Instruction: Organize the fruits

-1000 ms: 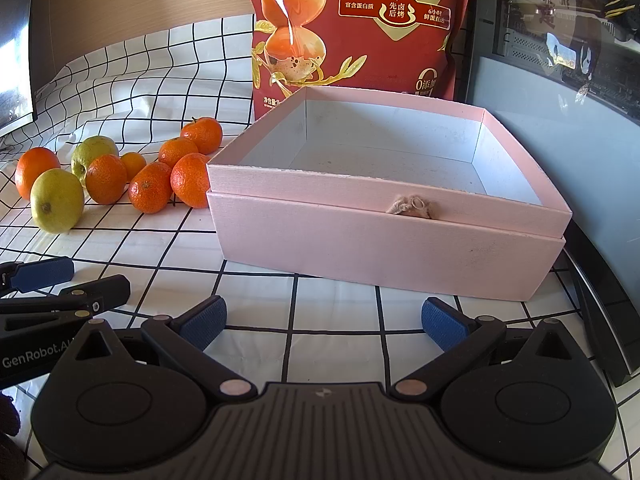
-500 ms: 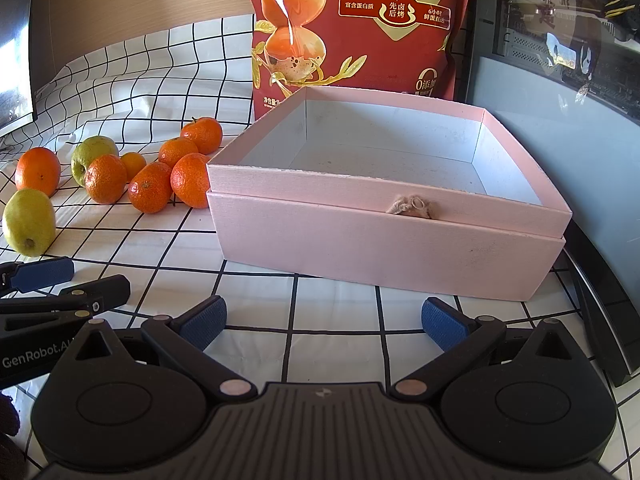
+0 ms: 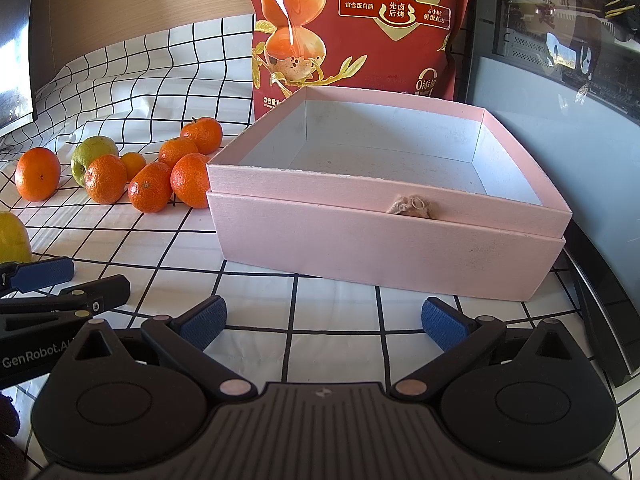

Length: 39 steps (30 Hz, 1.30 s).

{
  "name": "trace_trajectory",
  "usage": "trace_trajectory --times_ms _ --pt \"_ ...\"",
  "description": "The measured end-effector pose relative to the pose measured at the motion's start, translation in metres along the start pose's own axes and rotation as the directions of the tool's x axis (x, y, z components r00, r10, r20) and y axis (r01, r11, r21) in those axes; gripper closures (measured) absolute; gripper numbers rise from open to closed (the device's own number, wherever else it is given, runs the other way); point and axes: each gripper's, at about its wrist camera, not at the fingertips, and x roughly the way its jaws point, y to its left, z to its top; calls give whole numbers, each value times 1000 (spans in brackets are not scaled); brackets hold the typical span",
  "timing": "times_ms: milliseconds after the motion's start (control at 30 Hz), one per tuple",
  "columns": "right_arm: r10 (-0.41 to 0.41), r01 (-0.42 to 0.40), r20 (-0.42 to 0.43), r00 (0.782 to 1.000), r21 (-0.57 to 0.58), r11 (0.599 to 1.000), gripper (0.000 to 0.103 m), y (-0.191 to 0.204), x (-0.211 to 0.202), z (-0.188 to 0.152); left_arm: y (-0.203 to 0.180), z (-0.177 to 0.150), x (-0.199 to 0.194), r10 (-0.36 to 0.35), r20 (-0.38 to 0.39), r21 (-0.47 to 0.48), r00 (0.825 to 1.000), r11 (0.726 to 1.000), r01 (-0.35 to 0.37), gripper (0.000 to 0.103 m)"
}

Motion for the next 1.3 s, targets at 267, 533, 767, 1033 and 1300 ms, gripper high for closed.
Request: trace_trajectory --times_ms 267,533,767,1033,1300 --pt "0 0 0 1000 0 1000 0 0 0 0 0 0 0 0 0 0 1000 1000 0 37" --pt "0 0 0 1000 0 1000 0 0 0 0 0 0 0 0 0 0 1000 1000 0 37" --pt "1 -1 0 1000 1 1000 0 0 1 0 0 0 0 0 0 0 1000 1000 0 37" --pt "5 -5 2 1000 -1 1000 0 -3 1 -3 0 -1 -1 -7 1 -4 1000 1000 7 39" --pt "21 -22 -109 994 -10 1000 0 -1 5 11 13 22 -22 -190 -35 19 981 981 191 42"
